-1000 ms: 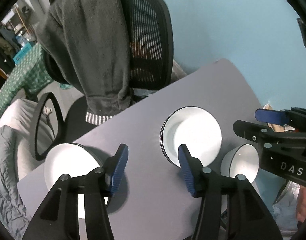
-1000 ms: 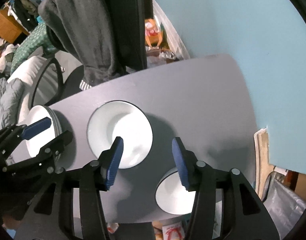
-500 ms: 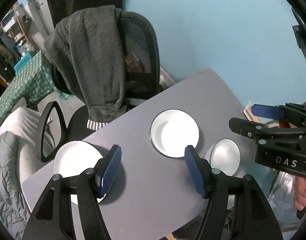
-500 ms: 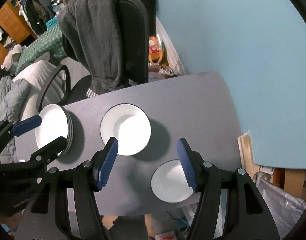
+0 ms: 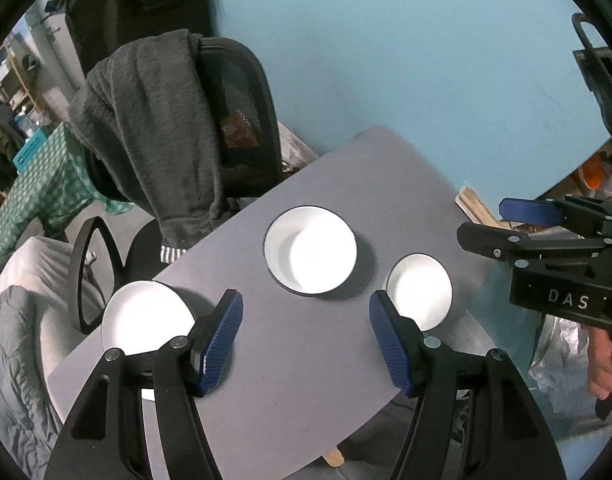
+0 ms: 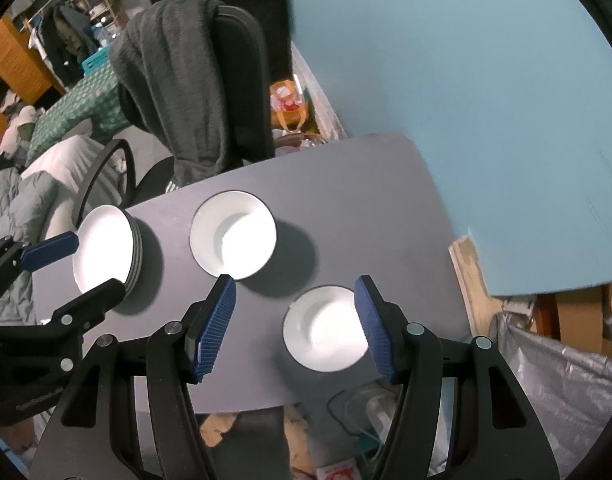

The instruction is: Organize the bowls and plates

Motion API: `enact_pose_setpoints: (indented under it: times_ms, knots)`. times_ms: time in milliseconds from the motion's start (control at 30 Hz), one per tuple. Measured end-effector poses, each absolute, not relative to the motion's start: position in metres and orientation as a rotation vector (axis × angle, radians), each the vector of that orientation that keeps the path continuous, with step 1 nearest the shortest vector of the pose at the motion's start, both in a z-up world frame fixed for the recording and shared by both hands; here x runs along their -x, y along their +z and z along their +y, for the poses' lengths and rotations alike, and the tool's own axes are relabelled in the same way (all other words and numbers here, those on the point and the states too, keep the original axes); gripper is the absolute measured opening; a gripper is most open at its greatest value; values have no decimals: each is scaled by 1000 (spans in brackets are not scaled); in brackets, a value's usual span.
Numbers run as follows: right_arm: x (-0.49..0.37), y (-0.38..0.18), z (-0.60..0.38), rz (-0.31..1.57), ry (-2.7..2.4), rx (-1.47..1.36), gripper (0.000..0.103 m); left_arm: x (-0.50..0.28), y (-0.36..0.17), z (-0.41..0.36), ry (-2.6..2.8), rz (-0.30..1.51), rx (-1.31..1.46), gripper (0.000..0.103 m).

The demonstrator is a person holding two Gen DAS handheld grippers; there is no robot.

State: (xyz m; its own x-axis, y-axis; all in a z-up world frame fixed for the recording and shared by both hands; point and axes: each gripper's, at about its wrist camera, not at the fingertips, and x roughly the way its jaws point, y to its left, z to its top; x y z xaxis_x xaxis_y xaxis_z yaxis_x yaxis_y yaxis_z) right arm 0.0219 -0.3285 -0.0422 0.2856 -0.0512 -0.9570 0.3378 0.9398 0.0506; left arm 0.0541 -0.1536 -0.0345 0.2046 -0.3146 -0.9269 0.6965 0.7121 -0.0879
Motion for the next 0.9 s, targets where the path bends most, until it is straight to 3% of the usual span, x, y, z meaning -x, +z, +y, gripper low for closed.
enact_pose_setpoints:
  times_ms: [567,900]
  knots:
    - [12,-48,-356,1271,-330,-315,60,-21,-51,-190,-827,1187,-470,67]
    - [25,-91,-386,1321,-358,-360,60,-19,-91,-215,-833,1296,-451,67]
